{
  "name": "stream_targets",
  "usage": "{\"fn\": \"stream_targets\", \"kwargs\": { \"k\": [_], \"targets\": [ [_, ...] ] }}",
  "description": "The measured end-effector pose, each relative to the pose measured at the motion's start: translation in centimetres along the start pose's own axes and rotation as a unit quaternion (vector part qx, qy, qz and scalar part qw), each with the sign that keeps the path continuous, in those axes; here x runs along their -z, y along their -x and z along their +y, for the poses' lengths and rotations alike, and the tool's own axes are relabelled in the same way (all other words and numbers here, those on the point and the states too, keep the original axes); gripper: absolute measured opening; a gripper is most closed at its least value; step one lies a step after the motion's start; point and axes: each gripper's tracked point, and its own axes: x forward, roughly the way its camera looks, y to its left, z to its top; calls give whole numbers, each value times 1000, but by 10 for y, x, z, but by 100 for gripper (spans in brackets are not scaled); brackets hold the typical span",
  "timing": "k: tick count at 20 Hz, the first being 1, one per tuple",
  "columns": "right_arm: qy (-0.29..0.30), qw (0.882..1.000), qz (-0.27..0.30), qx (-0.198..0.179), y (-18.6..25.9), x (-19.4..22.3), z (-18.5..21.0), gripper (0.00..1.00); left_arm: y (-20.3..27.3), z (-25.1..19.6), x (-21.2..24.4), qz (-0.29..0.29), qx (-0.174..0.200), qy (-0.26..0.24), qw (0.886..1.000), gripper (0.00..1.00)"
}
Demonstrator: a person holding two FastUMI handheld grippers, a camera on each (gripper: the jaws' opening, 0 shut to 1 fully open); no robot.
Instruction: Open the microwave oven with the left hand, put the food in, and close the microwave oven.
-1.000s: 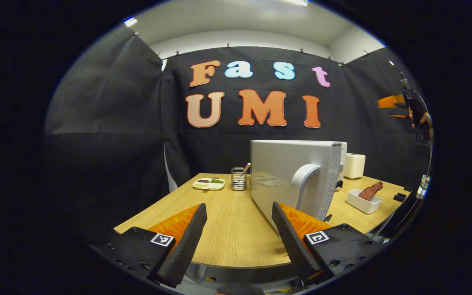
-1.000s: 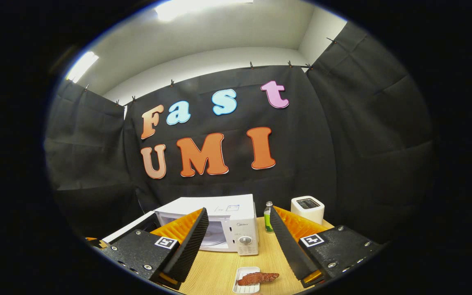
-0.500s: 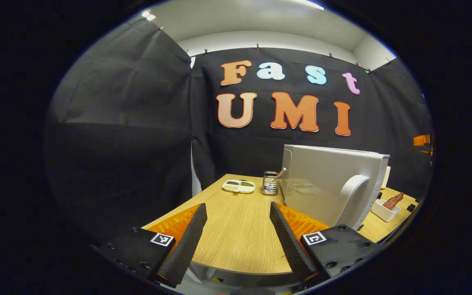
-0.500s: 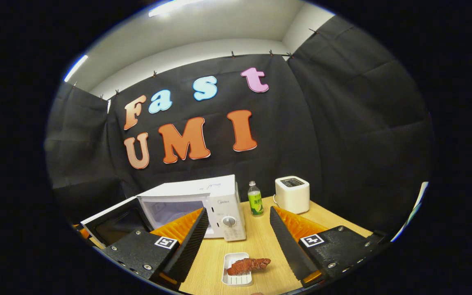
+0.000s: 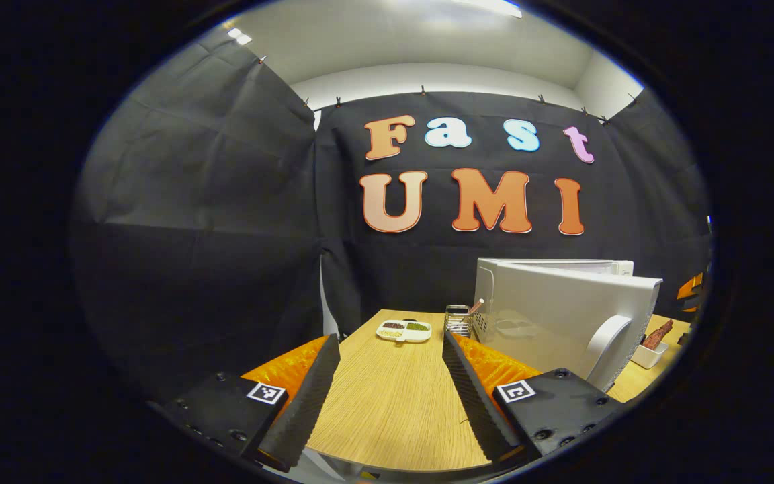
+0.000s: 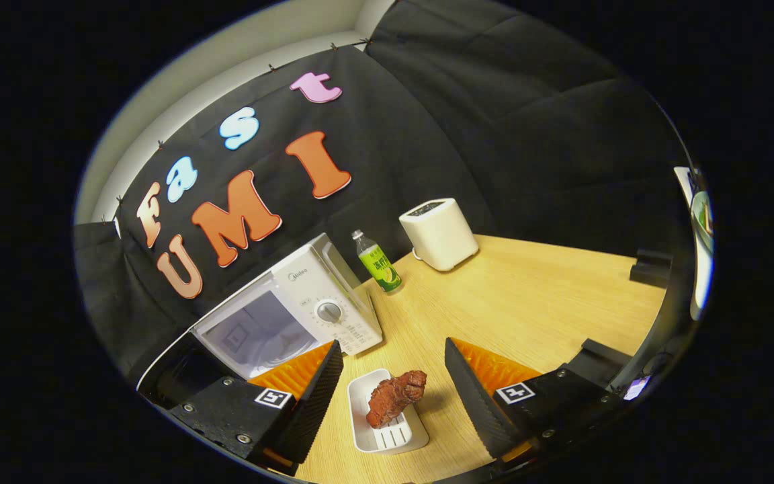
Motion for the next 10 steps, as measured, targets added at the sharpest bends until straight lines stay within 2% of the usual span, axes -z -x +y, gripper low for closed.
{"fn": "stream_targets", "kwargs": {
  "k": [4,5,6,7,10],
  "targets": [
    [-46,998,33,-1,-12,20,1,91,-1,-1,14,13,16,13,1000,100],
    [-59,997,40,-2,-12,26,0,83,-3,2,17,15,16,20,1000,98],
    [-68,997,46,0,-14,31,0,79,-4,3,16,15,17,27,999,94],
    [-73,996,52,2,-17,35,-2,72,-4,4,20,18,17,30,999,98],
    [-94,993,71,1,-24,46,-3,58,-6,11,24,21,14,24,999,98]
  ]
}}
